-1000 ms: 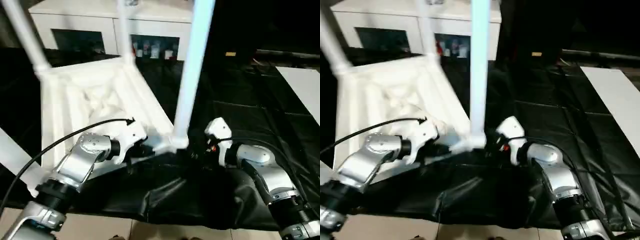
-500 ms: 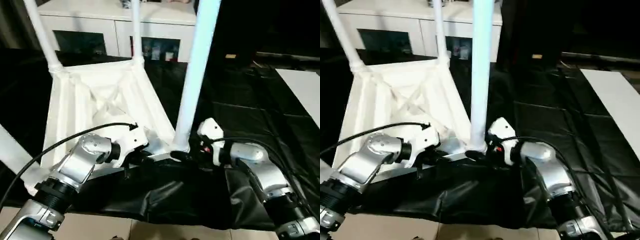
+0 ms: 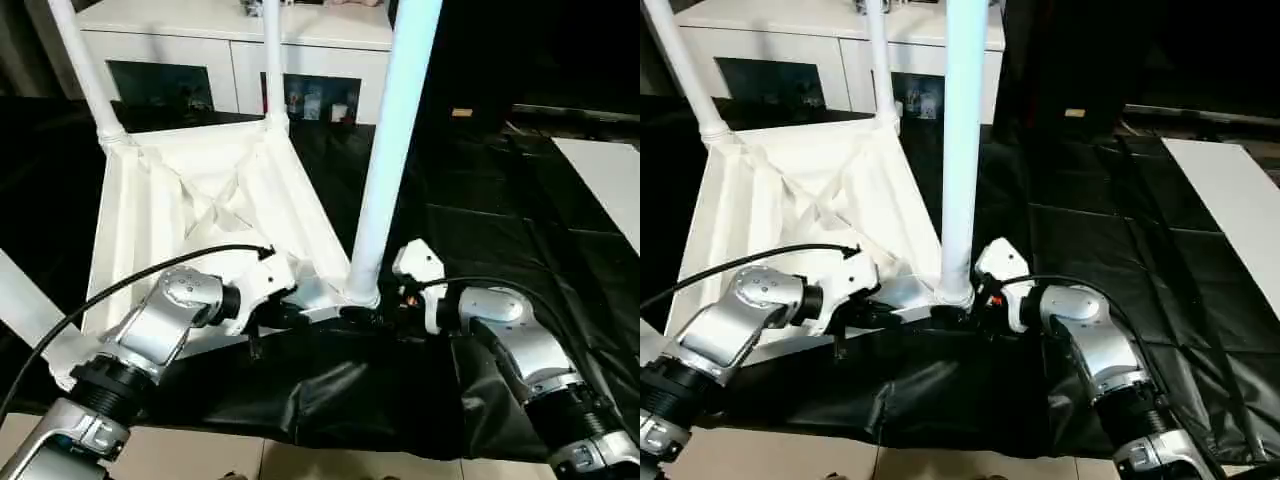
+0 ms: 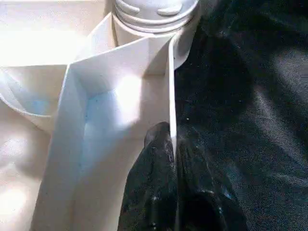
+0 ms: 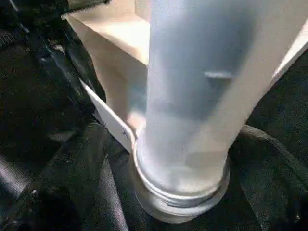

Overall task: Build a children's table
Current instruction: Rotate leg to tighten

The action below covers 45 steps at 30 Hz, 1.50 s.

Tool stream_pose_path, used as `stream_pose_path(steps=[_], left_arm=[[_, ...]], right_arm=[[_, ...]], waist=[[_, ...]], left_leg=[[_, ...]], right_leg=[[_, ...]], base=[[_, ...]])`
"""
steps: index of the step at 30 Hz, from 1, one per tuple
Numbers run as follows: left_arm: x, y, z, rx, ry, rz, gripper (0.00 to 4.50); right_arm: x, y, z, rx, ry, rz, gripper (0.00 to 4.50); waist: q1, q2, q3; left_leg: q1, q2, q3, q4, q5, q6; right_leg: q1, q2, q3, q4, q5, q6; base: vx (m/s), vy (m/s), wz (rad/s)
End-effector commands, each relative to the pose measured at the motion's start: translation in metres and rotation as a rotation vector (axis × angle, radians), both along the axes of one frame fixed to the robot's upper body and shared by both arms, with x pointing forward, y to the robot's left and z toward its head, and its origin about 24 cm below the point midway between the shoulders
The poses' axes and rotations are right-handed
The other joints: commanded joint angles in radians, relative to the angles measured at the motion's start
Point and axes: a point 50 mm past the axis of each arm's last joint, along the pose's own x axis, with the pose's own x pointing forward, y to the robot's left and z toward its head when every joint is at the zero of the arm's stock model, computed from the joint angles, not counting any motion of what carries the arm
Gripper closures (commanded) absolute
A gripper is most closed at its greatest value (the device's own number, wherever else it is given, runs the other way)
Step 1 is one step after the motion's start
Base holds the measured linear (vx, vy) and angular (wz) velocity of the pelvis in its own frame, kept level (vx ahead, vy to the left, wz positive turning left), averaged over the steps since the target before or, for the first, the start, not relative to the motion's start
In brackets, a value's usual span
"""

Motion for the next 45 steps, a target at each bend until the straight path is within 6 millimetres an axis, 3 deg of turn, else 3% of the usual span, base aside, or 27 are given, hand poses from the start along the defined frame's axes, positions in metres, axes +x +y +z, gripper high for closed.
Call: stream_pose_path(steps=[1,8,14,19,21,24,26,27,28,30,32,33,34,36,37,39,42,45], left_arm=[[-0.002,-0.001,-0.001,-0.013,0.023,-0.015,4.5],[-0.004,-0.002,-0.002,-0.018,0.029,-0.018,4.5],[-0.005,-0.002,-0.003,-0.018,0.035,-0.021,4.5],[-0.005,-0.004,-0.006,-0.018,0.042,-0.009,4.5],[-0.004,-0.008,-0.008,-0.026,0.044,0.017,4.5],[0.003,-0.02,-0.012,-0.019,0.002,0.086,4.5],[0.011,-0.031,-0.013,-0.018,-0.044,0.144,4.5],[0.021,-0.046,-0.011,-0.028,-0.106,0.208,4.5],[0.022,-0.046,-0.011,-0.029,-0.109,0.211,4.5],[0.027,-0.058,-0.008,-0.036,-0.157,0.23,4.5],[0.029,-0.072,-0.003,-0.059,-0.193,0.217,4.5],[0.029,-0.078,-0.001,-0.071,-0.21,0.194,4.5],[0.028,-0.078,-0.001,-0.071,-0.215,0.185,4.5],[0.028,-0.076,-0.002,-0.059,-0.221,0.177,4.5],[0.028,-0.075,-0.002,-0.057,-0.223,0.171,4.5],[0.029,-0.072,-0.003,-0.051,-0.225,0.177,4.5],[0.029,-0.066,-0.006,-0.04,-0.229,0.171,4.5],[0.029,-0.06,-0.007,-0.03,-0.236,0.153,4.5]], right_arm=[[0.004,0.0,0.003,-0.009,-0.016,-0.005,0.51],[0.01,0.001,0.001,0.014,-0.007,-0.038,1.03],[0.008,0.005,-0.003,0.032,0.013,-0.026,1.66],[0.003,0.01,-0.016,0.046,0.066,-0.086,1.77],[0.003,0.015,-0.023,0.076,0.089,-0.168,1.81],[0.005,0.029,-0.028,0.144,0.117,-0.332,1.83],[0.008,0.038,-0.03,0.194,0.147,-0.453,1.83],[0.012,0.045,-0.033,0.212,0.193,-0.61,1.83],[0.012,0.045,-0.034,0.212,0.195,-0.616,1.83],[0.015,0.049,-0.035,0.213,0.205,-0.707,1.84],[0.018,0.054,-0.033,0.2,0.183,-0.765,1.84],[0.02,0.056,-0.03,0.182,0.138,-0.777,1.84],[0.02,0.056,-0.027,0.18,0.119,-0.768,1.84],[0.02,0.056,-0.022,0.169,0.067,-0.745,1.84],[0.02,0.055,-0.019,0.177,0.051,-0.736,1.28],[0.019,0.053,-0.015,0.198,0.029,-0.717,1.14],[0.016,0.047,-0.012,0.184,-0.016,-0.697,0.81],[0.011,0.033,-0.007,0.09,-0.149,-0.659,0.69]], waist=[[-0.002,0.0,-0.054],[-0.002,0.001,-0.056],[-0.002,0.001,-0.055],[-0.004,0.0,-0.054],[-0.008,-0.004,-0.051],[-0.013,-0.001,-0.044],[-0.022,-0.003,-0.041],[-0.026,-0.002,-0.039],[-0.029,-0.001,-0.037],[-0.035,0.003,-0.037],[-0.04,0.011,-0.036],[-0.042,0.027,-0.035],[-0.053,0.027,-0.034],[-0.053,0.031,-0.034],[-0.05,0.03,-0.033],[-0.048,0.023,-0.032],[-0.039,0.011,-0.036],[-0.034,0.012,-0.035]], left_leg=[[0.004,0.02,0.0,-0.082,-0.287,0.022],[0.005,0.021,0.002,-0.081,-0.263,0.025],[0.005,0.02,0.001,-0.082,-0.277,0.025],[0.004,0.02,0.001,-0.083,-0.274,0.023],[0.004,0.019,0.001,-0.085,-0.297,0.018],[0.008,0.017,-0.003,-0.088,-0.35,-0.002],[0.017,0.012,-0.009,-0.087,-0.406,-0.015],[0.024,0.008,-0.009,-0.085,-0.424,-0.017],[0.036,0.003,-0.011,-0.078,-0.454,-0.023],[0.035,0.004,-0.018,-0.082,-0.482,-0.017],[0.044,0.007,-0.021,-0.085,-0.515,-0.012],[0.052,0.008,-0.024,-0.088,-0.551,-0.012],[0.048,0.015,-0.031,-0.097,-0.591,-0.007],[0.035,0.026,-0.038,-0.115,-0.61,-0.006],[0.042,0.021,-0.033,-0.111,-0.598,-0.004],[0.045,0.011,-0.027,-0.101,-0.556,0.004],[0.033,0.005,-0.022,-0.102,-0.462,0.027],[0.026,0.011,-0.021,-0.107,-0.438,0.031]], right_leg=[[0.05,-0.04,0.036,-0.071,-0.357,-0.179],[0.051,-0.039,0.037,-0.065,-0.304,-0.196],[0.05,-0.04,0.037,-0.069,-0.342,-0.185],[0.05,-0.04,0.037,-0.068,-0.331,-0.188],[0.049,-0.04,0.037,-0.073,-0.378,-0.177],[0.04,-0.041,0.034,-0.087,-0.495,-0.137],[0.035,-0.043,0.026,-0.102,-0.609,-0.093],[0.026,-0.041,0.025,-0.114,-0.66,-0.068],[0.016,-0.04,0.015,-0.129,-0.718,-0.044],[0.025,-0.041,-0.002,-0.14,-0.744,-0.018],[0.024,-0.04,-0.014,-0.153,-0.726,-0.014],[0.027,-0.039,-0.027,-0.164,-0.705,-0.016],[0.043,-0.037,-0.046,-0.166,-0.658,-0.018],[0.065,-0.045,-0.039,-0.148,-0.579,-0.037],[0.055,-0.052,-0.032,-0.154,-0.595,-0.046],[0.046,-0.058,-0.031,-0.164,-0.651,-0.042],[0.052,-0.064,-0.026,-0.163,-0.661,-0.029],[0.053,-0.064,-0.022,-0.157,-0.639,-0.037]], base=[[0.0,0.0,0.0],[0.0,0.0,0.0],[0.0,0.0,0.0],[0.0,0.0,0.0],[0.0,0.0,0.0],[0.0,0.0,0.0],[0.0,0.0,0.0],[0.0,0.0,0.0],[0.0,0.0,0.0],[-0.052,0.019,0.0],[0.0,0.0,0.0],[0.0,0.0,0.0],[0.0,0.0,0.0],[-0.013,0.062,-0.07],[0.0,0.0,0.0],[0.0,0.0,0.0],[0.0,0.0,0.0],[0.0,0.0,0.0]])
